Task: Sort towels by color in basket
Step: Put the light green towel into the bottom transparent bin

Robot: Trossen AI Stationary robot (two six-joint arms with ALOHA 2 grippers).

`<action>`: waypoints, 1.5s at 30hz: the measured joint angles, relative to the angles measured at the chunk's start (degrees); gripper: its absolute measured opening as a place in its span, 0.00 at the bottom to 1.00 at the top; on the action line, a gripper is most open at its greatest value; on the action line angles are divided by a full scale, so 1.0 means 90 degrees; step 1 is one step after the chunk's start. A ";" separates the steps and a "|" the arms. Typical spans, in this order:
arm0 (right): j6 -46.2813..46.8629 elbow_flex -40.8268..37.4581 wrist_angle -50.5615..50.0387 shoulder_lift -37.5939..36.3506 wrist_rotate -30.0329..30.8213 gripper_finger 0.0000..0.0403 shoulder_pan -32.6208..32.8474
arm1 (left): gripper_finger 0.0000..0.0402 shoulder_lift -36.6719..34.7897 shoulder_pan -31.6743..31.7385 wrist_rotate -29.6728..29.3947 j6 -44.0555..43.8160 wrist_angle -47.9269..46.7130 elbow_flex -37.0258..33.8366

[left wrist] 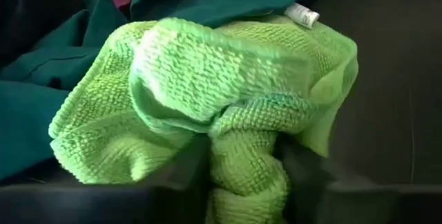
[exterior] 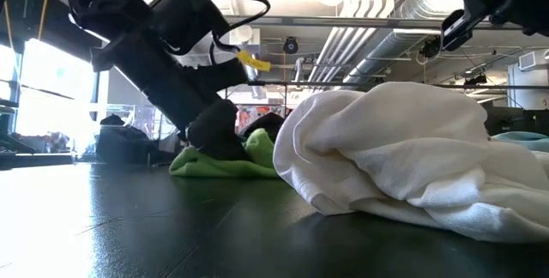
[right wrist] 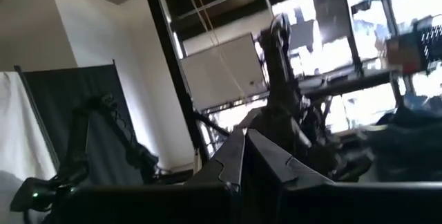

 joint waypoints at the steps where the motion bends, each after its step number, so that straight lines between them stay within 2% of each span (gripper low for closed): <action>1: 0.0048 0.0119 0.0030 0.0246 0.0002 0.02 0.0009 | 0.18 -0.0037 -0.0015 0.0019 0.0067 -0.0031 -0.0002; 3: 0.0015 0.0407 0.0037 0.0764 0.0000 0.02 0.0011 | 0.06 -0.0117 -0.0074 0.0075 0.0217 -0.0074 -0.0007; 4: -0.0107 0.0577 0.0038 0.1047 0.0005 0.02 0.0009 | 0.04 -0.0191 -0.0108 0.0107 0.0248 -0.0130 -0.0016; 8: -0.1130 0.1368 0.0027 0.2223 0.0016 0.03 -0.0016 | 0.06 -0.0747 -0.0302 0.0157 0.0256 -0.0378 -0.0031; 11: -0.1761 0.2051 -0.0111 0.2977 0.0226 0.07 -0.0073 | 0.04 -0.1295 -0.0555 -0.0061 0.0330 -0.0607 -0.0029; 16: -0.2024 0.3268 -0.1422 0.3904 0.0335 0.23 -0.0267 | 0.01 -0.2021 -0.1110 -0.0203 0.1034 -0.0769 -0.0027; 21: -0.2191 0.4424 -0.2884 0.4799 0.0328 0.43 -0.0442 | 0.02 -0.2319 -0.1670 -0.0566 0.1617 -0.0717 -0.0022; 25: -0.2693 0.5097 -0.3165 0.5636 0.0326 0.56 -0.0446 | 0.02 -0.2351 -0.1939 -0.1236 0.1678 -0.0628 -0.0019; 28: -0.2702 0.5529 -0.3180 0.6277 0.0342 0.59 -0.0441 | 0.02 -0.2359 -0.2022 -0.1407 0.1713 -0.0539 -0.0019; 33: -0.2836 0.6138 -0.3186 0.7152 0.0426 0.59 -0.0438 | 0.02 -0.2354 -0.2047 -0.1397 0.1739 -0.0414 -0.0023; 37: -0.2935 0.6472 -0.3197 0.7549 0.1055 0.54 -0.0343 | 0.02 -0.2349 -0.2047 -0.1374 0.1817 -0.0399 -0.0032; 41: -0.3024 0.6576 -0.3204 0.7620 0.1514 0.41 -0.0211 | 0.03 -0.2351 -0.2039 -0.1356 0.1809 -0.0273 -0.0032; 45: -0.3014 0.6595 -0.3433 0.7582 0.1758 0.20 -0.0095 | 0.12 -0.2354 -0.2042 -0.1305 0.1875 -0.0219 -0.0031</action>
